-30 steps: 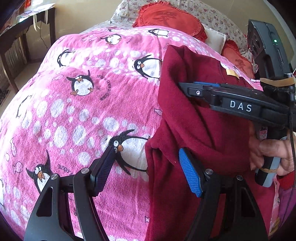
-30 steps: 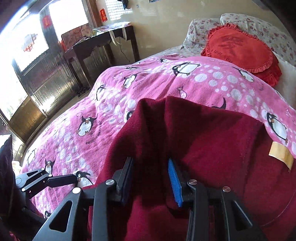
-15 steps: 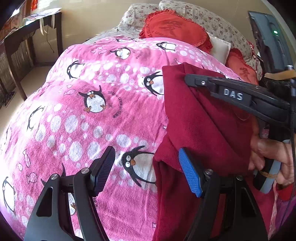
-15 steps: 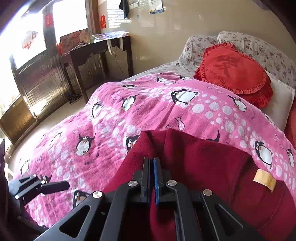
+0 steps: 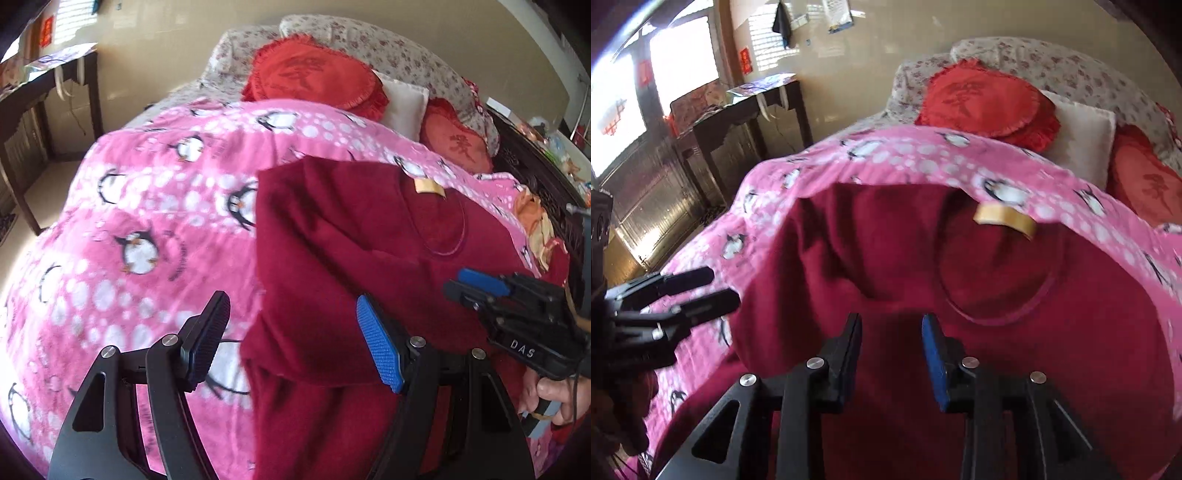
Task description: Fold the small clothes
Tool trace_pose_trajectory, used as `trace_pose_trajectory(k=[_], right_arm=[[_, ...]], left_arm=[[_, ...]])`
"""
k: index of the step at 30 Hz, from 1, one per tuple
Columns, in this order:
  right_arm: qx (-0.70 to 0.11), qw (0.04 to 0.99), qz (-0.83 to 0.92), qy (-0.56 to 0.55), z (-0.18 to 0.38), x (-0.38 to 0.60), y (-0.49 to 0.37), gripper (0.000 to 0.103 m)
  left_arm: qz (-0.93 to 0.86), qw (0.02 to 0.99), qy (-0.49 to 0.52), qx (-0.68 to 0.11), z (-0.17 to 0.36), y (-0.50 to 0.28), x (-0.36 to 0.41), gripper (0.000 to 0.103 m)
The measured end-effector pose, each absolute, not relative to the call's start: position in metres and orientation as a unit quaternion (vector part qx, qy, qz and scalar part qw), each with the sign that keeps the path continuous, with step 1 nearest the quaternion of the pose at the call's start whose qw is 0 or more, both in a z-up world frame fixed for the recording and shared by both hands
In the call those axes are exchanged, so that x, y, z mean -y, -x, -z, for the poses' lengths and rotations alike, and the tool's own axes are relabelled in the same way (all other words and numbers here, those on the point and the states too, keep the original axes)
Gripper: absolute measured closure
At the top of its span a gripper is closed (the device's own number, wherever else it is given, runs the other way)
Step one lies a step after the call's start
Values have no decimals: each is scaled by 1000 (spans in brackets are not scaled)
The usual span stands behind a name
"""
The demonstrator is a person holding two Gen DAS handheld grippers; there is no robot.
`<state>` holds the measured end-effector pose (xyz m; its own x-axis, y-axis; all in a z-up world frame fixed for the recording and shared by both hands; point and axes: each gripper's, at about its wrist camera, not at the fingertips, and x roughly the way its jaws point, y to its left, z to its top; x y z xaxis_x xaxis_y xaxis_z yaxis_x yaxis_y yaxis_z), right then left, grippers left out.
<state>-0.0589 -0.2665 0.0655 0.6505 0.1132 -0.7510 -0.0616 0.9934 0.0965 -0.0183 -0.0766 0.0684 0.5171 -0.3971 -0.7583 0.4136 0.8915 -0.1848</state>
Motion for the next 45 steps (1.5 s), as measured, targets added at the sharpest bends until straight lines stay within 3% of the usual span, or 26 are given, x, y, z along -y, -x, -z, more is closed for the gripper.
trace_pose_trajectory(k=[3, 6, 19, 25, 27, 28, 34, 43, 45], right_arm=[[-446, 894, 18, -24, -44, 304, 79, 73], [-427, 901, 48, -67, -49, 338, 103, 73], [-387, 900, 136, -145, -72, 404, 169, 69], [-359, 868, 273, -206, -85, 499, 212, 63], [-357, 854, 324, -197, -88, 530, 223, 45], [-367, 841, 347, -193, -87, 547, 225, 42], [-358, 812, 374, -270, -77, 615, 238, 42], [-370, 803, 385, -266, -54, 643, 216, 42], [-367, 805, 385, -263, -53, 643, 215, 52]], left_arm=[[222, 858, -35, -461, -48, 12, 95, 31], [206, 851, -56, -480, -32, 9, 103, 31], [210, 864, -65, -454, -59, 30, 120, 31], [220, 859, -75, -456, -60, 39, 134, 31], [221, 857, -73, -460, -59, 40, 136, 31], [222, 856, -72, -462, -58, 40, 138, 31], [226, 852, -75, -466, -53, 40, 151, 31], [227, 852, -93, -463, -51, 40, 164, 31], [226, 852, -94, -464, -50, 40, 165, 31]])
